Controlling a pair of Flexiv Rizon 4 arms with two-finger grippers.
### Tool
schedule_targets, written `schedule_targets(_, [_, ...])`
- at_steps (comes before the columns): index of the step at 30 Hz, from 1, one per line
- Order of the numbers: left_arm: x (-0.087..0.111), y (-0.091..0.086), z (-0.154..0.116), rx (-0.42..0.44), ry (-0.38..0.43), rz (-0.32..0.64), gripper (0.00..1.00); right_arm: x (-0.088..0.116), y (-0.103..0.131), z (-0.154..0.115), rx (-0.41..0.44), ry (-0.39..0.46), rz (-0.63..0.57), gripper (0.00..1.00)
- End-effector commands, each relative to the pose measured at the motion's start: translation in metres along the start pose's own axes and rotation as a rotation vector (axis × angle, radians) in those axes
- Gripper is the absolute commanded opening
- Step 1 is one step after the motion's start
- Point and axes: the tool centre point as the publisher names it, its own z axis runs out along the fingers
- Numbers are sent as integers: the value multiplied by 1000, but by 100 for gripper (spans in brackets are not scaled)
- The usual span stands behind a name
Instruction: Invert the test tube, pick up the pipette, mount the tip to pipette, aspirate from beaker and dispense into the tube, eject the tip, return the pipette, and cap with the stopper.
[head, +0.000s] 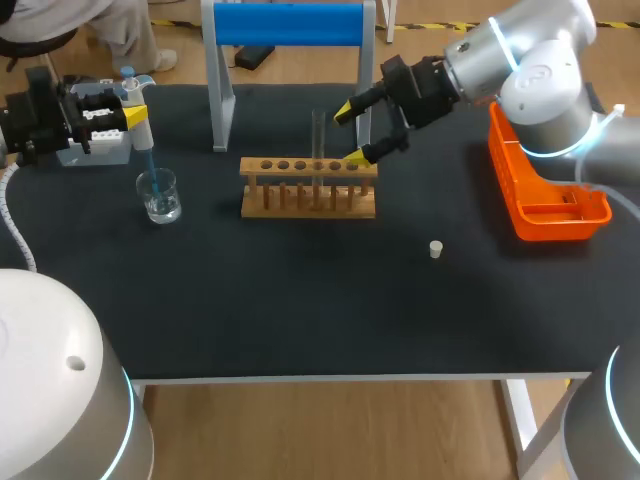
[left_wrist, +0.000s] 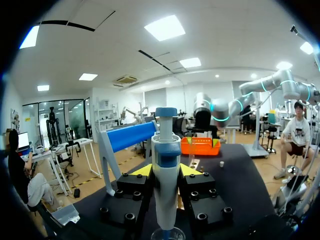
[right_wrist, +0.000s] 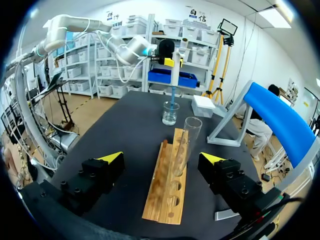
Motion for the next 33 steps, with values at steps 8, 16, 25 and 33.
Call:
schedule_targets(8, [0,-1,0,-2,0,0,0,-16,-4,17,20,2,-21,100])
schedule_targets(16, [0,-1,0,-2,0,0,0,-25,0,25,11,-13,-35,100])
schedule_targets(25, [0,-1,0,-2,0,0,0,-29,2,37,9,-5,-38,100])
schedule_targets(33, [0,-1,0,-2,0,0,0,-36,3,47,8,-1,-26,100])
